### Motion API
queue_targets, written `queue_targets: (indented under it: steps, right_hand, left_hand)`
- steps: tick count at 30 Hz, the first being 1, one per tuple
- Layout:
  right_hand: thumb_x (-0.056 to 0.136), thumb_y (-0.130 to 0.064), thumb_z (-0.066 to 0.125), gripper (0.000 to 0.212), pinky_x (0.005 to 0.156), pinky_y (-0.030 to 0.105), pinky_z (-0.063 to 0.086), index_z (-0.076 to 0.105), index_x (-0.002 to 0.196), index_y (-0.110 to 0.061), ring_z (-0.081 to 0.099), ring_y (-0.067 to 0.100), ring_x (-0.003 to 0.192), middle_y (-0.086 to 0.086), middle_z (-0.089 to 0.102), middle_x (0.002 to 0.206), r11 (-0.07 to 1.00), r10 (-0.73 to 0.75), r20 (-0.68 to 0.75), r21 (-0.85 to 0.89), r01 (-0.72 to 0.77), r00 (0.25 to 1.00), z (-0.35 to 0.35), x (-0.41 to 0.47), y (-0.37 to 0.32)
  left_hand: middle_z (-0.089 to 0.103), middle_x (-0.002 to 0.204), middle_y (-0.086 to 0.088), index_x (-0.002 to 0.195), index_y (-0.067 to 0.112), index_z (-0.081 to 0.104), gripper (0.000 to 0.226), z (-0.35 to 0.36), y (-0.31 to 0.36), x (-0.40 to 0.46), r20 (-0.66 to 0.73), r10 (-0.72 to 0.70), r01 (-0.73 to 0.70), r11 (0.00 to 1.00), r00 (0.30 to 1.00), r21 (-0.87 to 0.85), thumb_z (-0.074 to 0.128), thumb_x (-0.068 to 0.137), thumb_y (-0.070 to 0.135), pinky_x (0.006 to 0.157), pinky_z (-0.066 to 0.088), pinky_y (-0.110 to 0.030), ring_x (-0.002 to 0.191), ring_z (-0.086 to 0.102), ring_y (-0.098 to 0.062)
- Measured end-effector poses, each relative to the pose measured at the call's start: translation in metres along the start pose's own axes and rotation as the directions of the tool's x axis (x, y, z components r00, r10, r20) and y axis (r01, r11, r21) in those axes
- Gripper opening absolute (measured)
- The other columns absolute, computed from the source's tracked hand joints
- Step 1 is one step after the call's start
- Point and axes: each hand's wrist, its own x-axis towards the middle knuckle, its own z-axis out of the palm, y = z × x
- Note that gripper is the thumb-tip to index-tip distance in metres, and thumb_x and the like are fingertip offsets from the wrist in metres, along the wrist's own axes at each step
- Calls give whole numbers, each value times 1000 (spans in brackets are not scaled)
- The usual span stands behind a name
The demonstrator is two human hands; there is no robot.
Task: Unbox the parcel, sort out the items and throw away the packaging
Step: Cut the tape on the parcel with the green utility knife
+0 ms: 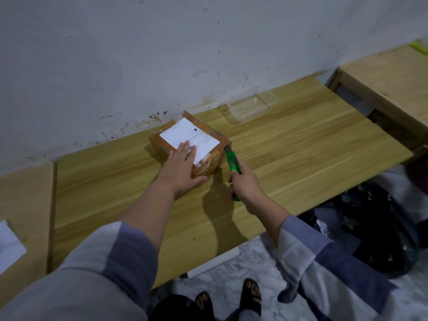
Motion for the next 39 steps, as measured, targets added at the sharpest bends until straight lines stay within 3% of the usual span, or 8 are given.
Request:
queue_targets:
  steps: [4,10,39]
  right_hand:
    - [97,-11,35,56,45,29,41,26,146,-37,44,17,52,6,46,101,1000,-5,-27,-11,4,1000,5,3,2]
    - [99,-10,33,56,40,25,37,25,145,-41,37,15,47,0,46,75,991,83,60,95,-89,995,18,-21,8]
    - [92,1,31,68,42,25,35,27,145,-41,35,15,49,4,43,76,961,171,114,200,-191,979,36,-67,4]
  left_hand:
    - [-12,160,-9,151,14,-5,102,3,1,0,-4,10,-10,1000,1000,3,51,83,64,118,-1,-39,147,-10,-22]
    - [-10,160,-11,151,11,-4,102,7,-2,1,-18,21,-21,1000,1000,15,48,82,66,119,0,-41,147,-9,-24]
    - [-13,159,-11,150,10,-7,100,4,-2,-3,6,27,-27,1000,1000,3,51,85,59,118,-2,-42,147,-12,-24]
